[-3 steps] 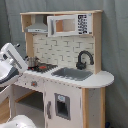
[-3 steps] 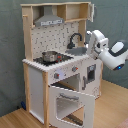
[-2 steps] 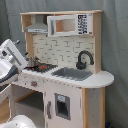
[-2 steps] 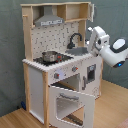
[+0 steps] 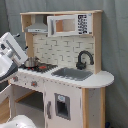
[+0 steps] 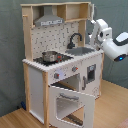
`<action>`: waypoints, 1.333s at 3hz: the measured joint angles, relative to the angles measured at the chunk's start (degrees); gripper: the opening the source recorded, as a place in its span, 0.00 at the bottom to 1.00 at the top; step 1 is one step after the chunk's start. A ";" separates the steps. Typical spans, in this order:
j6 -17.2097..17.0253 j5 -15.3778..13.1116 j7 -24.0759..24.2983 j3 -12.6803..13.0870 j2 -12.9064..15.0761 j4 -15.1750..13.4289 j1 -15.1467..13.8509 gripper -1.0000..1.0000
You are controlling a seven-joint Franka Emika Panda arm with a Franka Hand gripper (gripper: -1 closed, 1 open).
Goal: Play with the kitchen
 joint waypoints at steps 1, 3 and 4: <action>-1.19 3.47 -5.37 -1.67 0.00 0.39 0.05 1.00; -6.63 10.80 -14.92 -3.16 0.00 1.14 0.32 1.00; -9.66 14.33 -19.43 -4.00 0.00 1.47 0.89 1.00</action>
